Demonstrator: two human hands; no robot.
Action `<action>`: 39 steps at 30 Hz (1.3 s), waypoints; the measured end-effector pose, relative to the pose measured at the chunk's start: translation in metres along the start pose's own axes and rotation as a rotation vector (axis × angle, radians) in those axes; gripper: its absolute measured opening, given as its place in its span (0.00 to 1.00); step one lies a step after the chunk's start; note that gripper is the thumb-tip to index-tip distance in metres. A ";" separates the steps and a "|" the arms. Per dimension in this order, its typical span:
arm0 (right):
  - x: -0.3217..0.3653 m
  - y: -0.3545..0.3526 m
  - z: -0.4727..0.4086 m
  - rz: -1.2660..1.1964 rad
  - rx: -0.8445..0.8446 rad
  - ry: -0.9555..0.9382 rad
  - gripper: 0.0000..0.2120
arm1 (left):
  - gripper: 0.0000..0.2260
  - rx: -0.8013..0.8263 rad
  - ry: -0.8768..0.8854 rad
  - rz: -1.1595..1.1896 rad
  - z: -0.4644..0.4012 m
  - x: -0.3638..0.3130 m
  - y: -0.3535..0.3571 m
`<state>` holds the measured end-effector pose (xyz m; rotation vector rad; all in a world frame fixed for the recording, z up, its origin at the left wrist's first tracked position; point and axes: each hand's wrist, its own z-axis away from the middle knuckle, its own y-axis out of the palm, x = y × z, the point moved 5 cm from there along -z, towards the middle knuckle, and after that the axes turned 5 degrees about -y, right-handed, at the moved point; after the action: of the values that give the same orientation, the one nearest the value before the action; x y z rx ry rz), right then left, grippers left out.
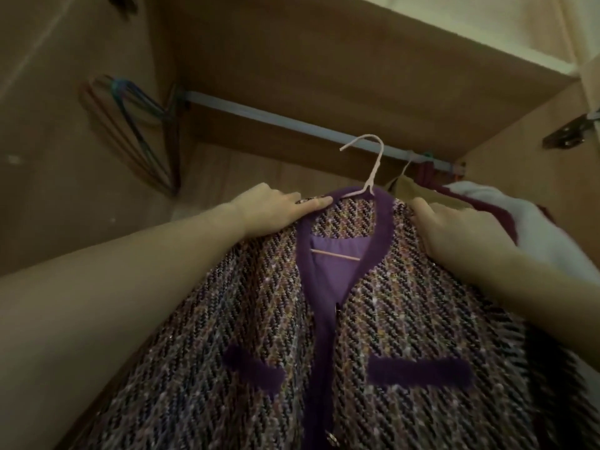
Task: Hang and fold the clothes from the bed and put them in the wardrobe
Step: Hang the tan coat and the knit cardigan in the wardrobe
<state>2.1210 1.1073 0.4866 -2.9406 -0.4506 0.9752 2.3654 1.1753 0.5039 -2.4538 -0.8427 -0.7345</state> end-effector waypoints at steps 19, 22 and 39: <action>-0.056 0.065 -0.113 0.247 0.007 0.181 0.10 | 0.42 0.163 -0.759 0.761 -0.109 -0.012 0.127; -0.065 0.073 -0.125 0.273 0.048 0.230 0.14 | 0.33 0.175 -0.698 0.892 -0.111 -0.029 0.144; -0.064 0.111 -0.151 0.270 0.277 0.403 0.18 | 0.50 0.377 -0.615 0.897 -0.147 -0.066 0.184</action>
<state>2.1900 0.9948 0.6347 -2.8718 0.0890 0.3886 2.3930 0.9340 0.5330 -2.3423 0.0232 0.4699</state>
